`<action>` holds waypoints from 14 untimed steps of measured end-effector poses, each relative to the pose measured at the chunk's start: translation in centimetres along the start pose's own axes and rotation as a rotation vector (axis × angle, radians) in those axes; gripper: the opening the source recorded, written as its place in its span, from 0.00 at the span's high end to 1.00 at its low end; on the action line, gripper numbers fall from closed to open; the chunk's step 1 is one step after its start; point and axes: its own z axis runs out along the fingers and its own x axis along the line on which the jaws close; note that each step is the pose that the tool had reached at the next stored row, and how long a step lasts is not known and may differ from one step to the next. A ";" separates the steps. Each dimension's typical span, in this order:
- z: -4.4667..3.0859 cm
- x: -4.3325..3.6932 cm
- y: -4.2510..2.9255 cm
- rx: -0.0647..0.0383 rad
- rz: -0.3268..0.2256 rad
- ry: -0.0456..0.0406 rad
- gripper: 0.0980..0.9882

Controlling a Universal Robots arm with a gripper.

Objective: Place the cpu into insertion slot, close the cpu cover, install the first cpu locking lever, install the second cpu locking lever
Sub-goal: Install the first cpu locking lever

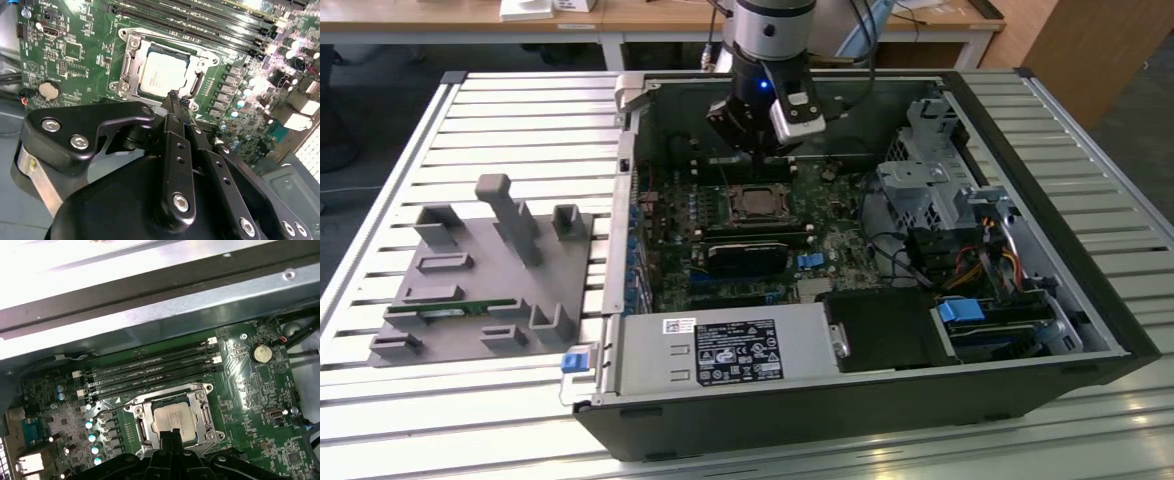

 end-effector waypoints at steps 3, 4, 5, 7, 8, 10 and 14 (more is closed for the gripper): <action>0.00 0.00 -0.02 0.000 -0.013 -0.0003 0.99; -0.01 -0.01 -0.07 0.000 -0.017 -0.0002 0.99; 0.00 -0.01 -0.11 -0.001 -0.021 -0.0001 0.99; 0.01 0.07 -0.19 -0.003 -0.029 0.0004 0.99; 0.02 0.10 -0.20 -0.003 -0.035 0.0005 0.99; 0.05 0.27 -0.25 -0.003 -0.046 0.0010 0.99; 0.07 1.10 -0.47 -0.003 -0.052 0.0012 0.99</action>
